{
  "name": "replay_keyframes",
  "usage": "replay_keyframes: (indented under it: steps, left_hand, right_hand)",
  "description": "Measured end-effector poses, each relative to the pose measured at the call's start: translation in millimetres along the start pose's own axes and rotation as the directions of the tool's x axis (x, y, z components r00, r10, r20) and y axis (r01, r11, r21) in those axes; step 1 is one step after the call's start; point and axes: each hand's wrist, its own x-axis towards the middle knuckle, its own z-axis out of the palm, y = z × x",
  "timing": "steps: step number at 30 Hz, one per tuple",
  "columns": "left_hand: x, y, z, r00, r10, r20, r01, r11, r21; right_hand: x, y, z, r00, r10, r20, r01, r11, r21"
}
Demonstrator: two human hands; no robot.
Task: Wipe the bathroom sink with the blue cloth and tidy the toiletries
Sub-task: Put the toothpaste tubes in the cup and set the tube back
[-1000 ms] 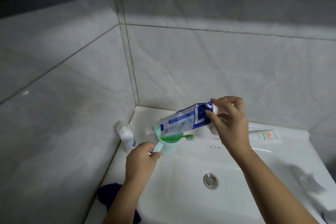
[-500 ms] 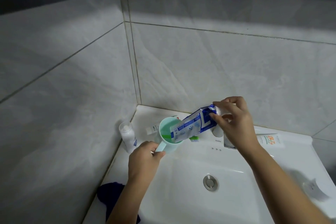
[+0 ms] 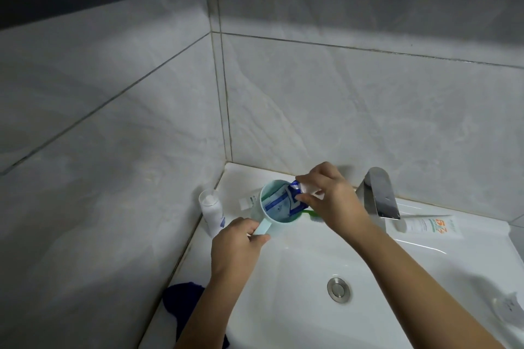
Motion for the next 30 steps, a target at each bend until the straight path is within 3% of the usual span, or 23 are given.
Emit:
replay_keyframes:
  steps: [8,10,13,15,19,23,27,30]
  left_hand:
    - [-5.8,-21.3,-0.9,0.999,0.006,-0.039,-0.004,0.998,0.060]
    - [-6.9,-25.2,-1.7,0.997,-0.015,-0.078,0.019,0.999,0.048]
    - [-5.7,-28.4,-3.7,0.993,-0.018,-0.119,0.025,0.998,0.054]
    - [-5.1,-27.8,-5.8,0.991,-0.035,-0.132,0.043,0.997,0.060]
    - [-4.3,-28.6,-5.9,0.987,-0.064,-0.147,0.075,0.995,0.072]
    - [-8.0,-31.5,-3.9,0.984,-0.134,-0.118,0.146,0.983,0.107]
    - [-12.2,-32.7,-6.8,0.975,-0.175,-0.137,0.187,0.979,0.083]
    - [-11.9,-35.7,-9.8,0.968,-0.205,-0.148,0.217,0.974,0.072]
  right_hand:
    - [21.7,14.4,17.7,0.990,0.091,0.109,-0.092,0.996,-0.004]
    - [26.1,22.4,24.5,0.979,0.186,0.085,-0.197,0.969,0.150]
    - [33.2,38.3,40.1,0.928,0.369,0.056,-0.339,0.774,0.535]
    - [37.3,59.0,57.9,0.896,0.442,0.041,-0.371,0.695,0.616]
    - [46.9,105.9,105.7,0.884,0.464,0.057,-0.426,0.750,0.506]
    - [64.0,145.4,138.8,0.906,0.411,0.105,-0.424,0.882,0.206]
    - [79.1,171.3,155.1,0.955,0.206,0.214,-0.197,0.978,-0.063]
    - [82.4,171.1,160.4,0.948,0.089,0.307,-0.029,0.981,-0.193]
